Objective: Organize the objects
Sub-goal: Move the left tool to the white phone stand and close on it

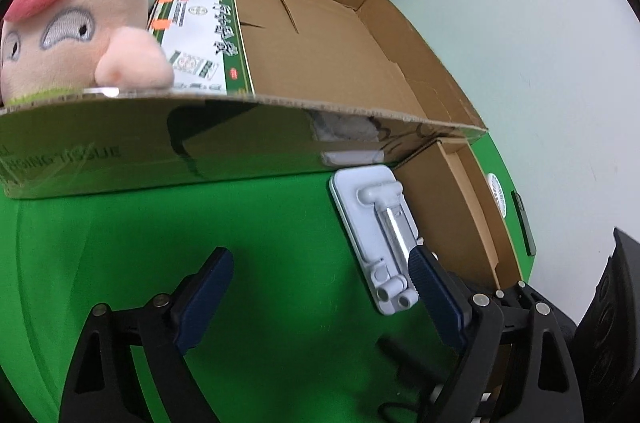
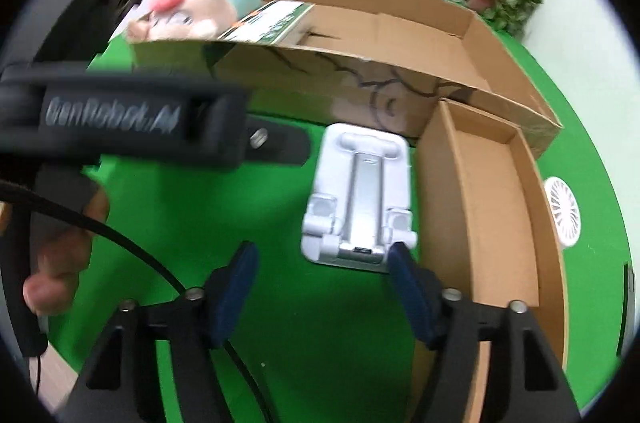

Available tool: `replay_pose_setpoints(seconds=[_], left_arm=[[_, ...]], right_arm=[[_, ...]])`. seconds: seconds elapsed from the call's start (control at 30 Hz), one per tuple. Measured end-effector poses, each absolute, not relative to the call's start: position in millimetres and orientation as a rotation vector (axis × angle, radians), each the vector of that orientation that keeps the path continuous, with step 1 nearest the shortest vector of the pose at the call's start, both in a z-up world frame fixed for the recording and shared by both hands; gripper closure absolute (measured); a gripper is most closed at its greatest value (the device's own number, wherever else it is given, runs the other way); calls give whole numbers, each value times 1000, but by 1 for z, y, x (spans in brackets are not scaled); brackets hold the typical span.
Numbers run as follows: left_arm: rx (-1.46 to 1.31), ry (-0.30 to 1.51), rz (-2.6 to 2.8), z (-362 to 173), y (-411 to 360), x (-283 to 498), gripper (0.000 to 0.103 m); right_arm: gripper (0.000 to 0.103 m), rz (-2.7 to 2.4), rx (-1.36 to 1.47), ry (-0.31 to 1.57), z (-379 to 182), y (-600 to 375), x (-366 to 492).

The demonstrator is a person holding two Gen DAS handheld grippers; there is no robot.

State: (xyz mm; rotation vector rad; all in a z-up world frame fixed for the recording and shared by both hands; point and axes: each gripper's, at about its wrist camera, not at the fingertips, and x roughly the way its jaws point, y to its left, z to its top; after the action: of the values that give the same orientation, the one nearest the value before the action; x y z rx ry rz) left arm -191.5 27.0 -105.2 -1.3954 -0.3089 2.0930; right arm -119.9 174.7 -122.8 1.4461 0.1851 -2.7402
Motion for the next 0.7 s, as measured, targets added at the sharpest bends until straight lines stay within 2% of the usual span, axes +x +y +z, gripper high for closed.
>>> replay_pose_setpoints(seconds=[0.07,0.13,0.17,0.23,0.3,0.33,0.37,0.4,0.47,0.7], left_arm=[[-1388,-300,2095,-105,27,-189,17],[-1394,-312,2070,-105,24,-182,17],[-1396,-329,2044,-106,22,-178,17],[-1392,-377,1999,-108,16,-167,17],[-1389,-417,1978,-110,11,-160,17],[-1392,-423,1978,-110,10,-160,17],[-1396,-422,1987,-109,10,-160,17],[-1398,-414,2013,-107,8,-162,17],[-1395,-415,2048,-104,4,-164,17],[-1386,-425,2161,-96,-15,-179,18]], right_arm=[[77,-2776,1426,169,-121,181,-117],[96,-2729,1411,138,-121,185,-111],[96,-2623,1441,37,-127,186,-106],[96,-2545,1451,37,-135,181,-93],[89,-2556,1409,84,-135,176,-80],[68,-2573,1390,75,-133,176,-79],[36,-2595,1370,61,-129,178,-81],[30,-2621,1338,35,-125,181,-85],[27,-2632,1299,-13,-118,184,-97],[26,-2743,1280,62,-112,188,-138]])
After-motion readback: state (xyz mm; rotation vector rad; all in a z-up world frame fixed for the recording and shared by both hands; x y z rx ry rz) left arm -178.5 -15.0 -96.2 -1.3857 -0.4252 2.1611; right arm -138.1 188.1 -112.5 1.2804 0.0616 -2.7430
